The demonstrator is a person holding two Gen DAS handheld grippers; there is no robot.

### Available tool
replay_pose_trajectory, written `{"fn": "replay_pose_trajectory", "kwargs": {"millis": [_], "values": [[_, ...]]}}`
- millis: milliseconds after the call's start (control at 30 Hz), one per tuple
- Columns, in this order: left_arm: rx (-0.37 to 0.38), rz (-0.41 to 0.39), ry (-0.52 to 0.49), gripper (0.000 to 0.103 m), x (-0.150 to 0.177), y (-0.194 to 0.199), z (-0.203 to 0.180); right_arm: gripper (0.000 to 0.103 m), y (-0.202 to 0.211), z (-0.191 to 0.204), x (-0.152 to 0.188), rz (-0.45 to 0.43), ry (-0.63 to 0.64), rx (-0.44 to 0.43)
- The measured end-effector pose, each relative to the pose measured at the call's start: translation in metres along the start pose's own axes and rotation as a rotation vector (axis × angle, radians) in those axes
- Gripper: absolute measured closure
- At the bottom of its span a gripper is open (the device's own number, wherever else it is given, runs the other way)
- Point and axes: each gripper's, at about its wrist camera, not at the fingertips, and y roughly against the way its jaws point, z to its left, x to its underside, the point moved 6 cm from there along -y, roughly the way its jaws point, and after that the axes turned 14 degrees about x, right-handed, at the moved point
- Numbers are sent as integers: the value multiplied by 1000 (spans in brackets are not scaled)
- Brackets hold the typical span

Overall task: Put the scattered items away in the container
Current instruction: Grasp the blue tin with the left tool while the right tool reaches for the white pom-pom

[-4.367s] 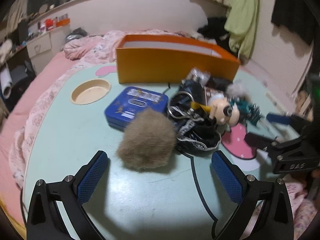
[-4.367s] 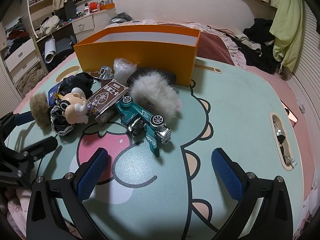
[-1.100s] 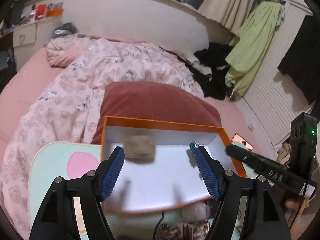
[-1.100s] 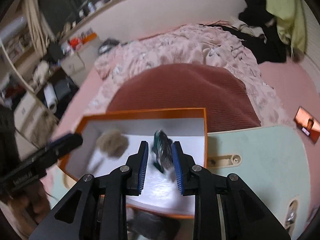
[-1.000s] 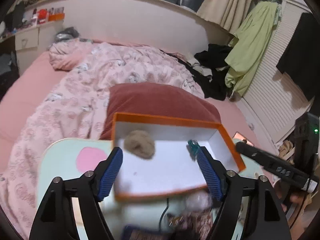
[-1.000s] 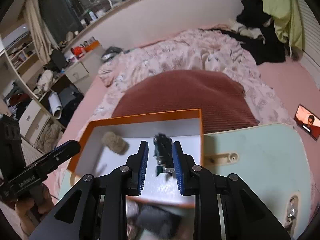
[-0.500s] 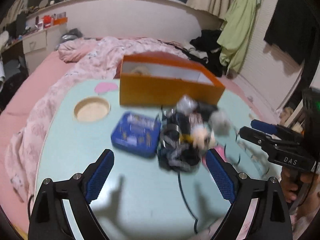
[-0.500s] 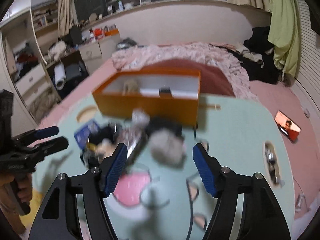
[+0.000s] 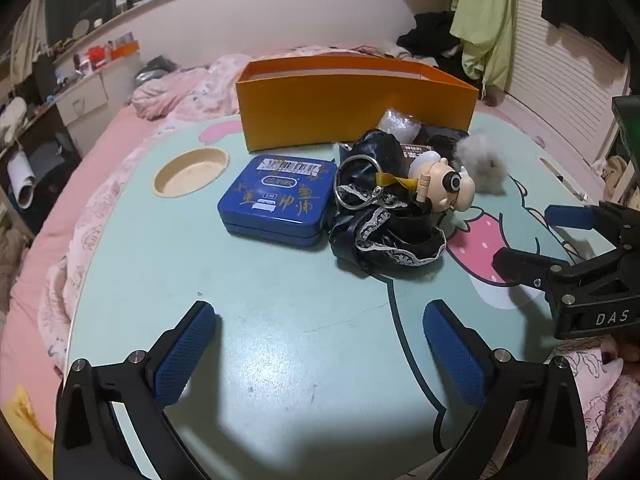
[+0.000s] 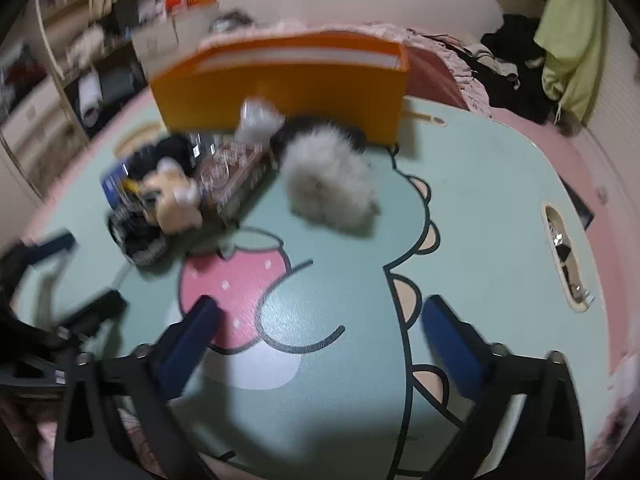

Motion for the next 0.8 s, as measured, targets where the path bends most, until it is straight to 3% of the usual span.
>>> {"fn": "replay_pose_trajectory", "kwargs": {"millis": [333,800], "values": [[8,-10,-12,0,1,0,-2,0,-9,-2,2,-2,19,-14],[22,-50,-39,3,1,4,-6,0,1,6,1,-74,72,-73]]}}
